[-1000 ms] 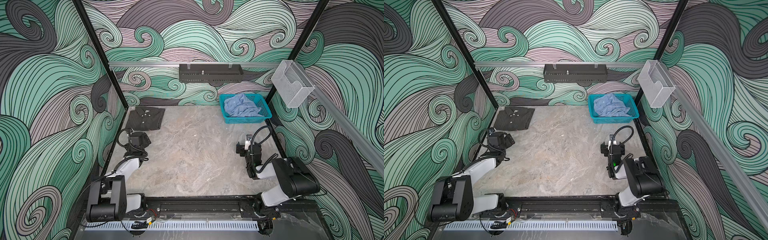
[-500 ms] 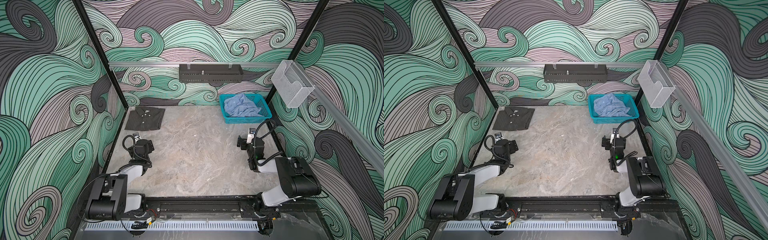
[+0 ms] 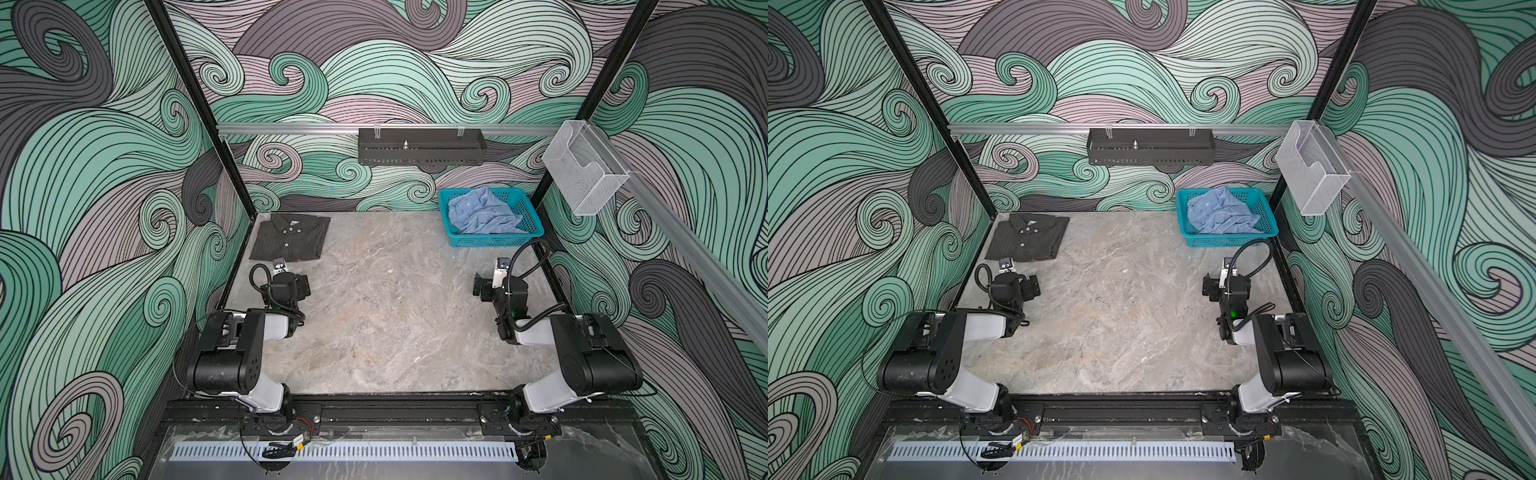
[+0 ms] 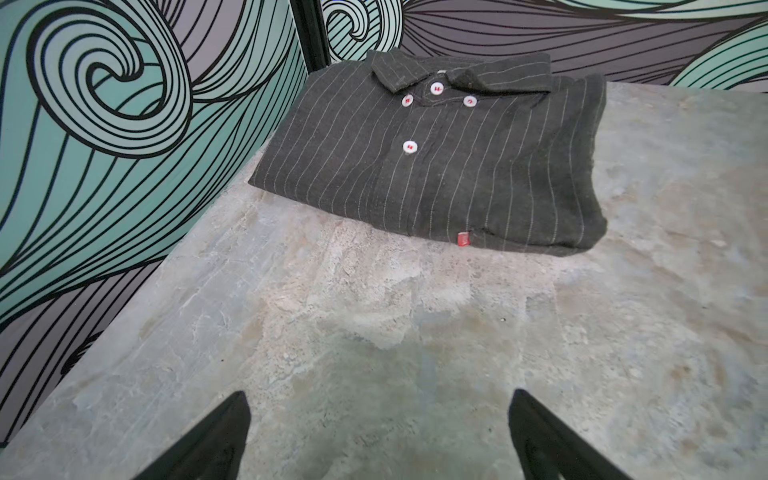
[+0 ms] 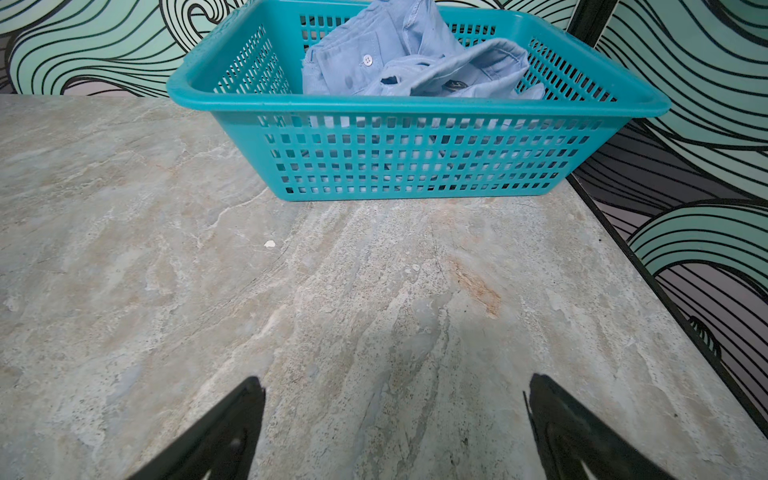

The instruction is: Fold and stack the long sleeve shirts

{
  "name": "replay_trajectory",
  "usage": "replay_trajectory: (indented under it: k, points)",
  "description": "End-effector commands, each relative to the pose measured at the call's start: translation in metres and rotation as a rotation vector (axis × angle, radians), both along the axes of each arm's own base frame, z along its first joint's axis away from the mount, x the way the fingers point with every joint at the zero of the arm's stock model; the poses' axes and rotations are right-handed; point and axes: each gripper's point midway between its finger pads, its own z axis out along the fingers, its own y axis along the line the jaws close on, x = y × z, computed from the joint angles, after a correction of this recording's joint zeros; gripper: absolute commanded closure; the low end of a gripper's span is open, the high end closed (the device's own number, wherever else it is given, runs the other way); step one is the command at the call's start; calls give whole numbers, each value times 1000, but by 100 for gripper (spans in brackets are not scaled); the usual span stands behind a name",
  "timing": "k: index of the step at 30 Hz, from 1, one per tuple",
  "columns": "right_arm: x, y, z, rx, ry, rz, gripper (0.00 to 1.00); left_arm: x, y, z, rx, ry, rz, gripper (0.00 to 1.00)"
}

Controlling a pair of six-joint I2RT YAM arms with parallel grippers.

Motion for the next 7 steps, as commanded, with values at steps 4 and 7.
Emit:
replay_trajectory:
  k: [4,7]
  points:
    - [6,1,8,23,-21,2,1,7,0,14,-3,-46,-10,1]
    - [5,5,9,23,-26,27,1,7,0,15,-4,-48,-10,1]
